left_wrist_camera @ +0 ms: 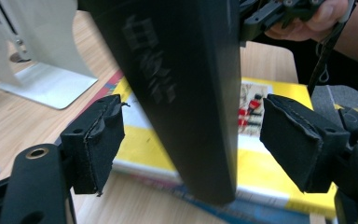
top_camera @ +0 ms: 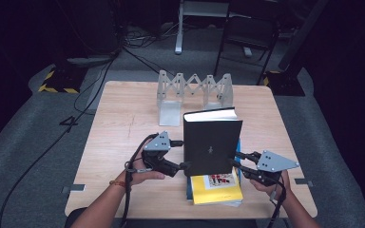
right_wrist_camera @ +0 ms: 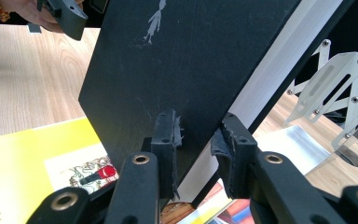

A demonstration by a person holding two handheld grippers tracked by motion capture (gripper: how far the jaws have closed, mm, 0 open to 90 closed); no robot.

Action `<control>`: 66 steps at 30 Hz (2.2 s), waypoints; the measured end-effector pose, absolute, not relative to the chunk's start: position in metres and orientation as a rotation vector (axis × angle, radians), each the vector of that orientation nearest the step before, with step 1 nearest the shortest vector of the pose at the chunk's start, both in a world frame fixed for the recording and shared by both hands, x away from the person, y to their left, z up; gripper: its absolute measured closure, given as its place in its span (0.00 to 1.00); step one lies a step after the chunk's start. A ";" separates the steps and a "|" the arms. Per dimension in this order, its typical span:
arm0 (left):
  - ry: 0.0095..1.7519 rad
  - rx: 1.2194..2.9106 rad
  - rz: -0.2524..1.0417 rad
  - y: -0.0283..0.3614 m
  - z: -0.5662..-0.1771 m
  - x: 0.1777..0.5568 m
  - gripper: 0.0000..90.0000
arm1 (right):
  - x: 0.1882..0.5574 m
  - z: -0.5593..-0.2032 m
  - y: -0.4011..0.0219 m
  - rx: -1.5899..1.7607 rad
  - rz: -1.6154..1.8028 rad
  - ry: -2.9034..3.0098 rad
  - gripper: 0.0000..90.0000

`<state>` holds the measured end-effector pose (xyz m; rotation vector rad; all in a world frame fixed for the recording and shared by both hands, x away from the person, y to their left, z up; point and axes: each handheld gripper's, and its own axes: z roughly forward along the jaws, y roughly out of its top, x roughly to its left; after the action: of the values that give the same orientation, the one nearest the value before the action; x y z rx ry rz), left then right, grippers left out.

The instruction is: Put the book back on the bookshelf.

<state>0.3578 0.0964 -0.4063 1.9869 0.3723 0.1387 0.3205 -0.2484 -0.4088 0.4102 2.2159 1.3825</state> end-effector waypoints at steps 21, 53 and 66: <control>0.390 1.803 0.189 0.063 -0.371 0.385 0.30 | 0.323 -0.410 -0.249 0.407 1.379 2.216 0.78; 0.336 1.751 0.251 0.078 -0.340 0.374 0.58 | 0.341 -0.419 -0.269 0.620 1.338 2.215 0.46; 0.387 1.771 0.312 0.082 -0.332 0.374 0.58 | 0.355 -0.441 -0.315 0.869 1.193 2.258 0.43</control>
<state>0.3741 0.0818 -0.3324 1.7708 0.3866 0.3119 0.3555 -0.3145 -0.4411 0.8689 2.2582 1.1929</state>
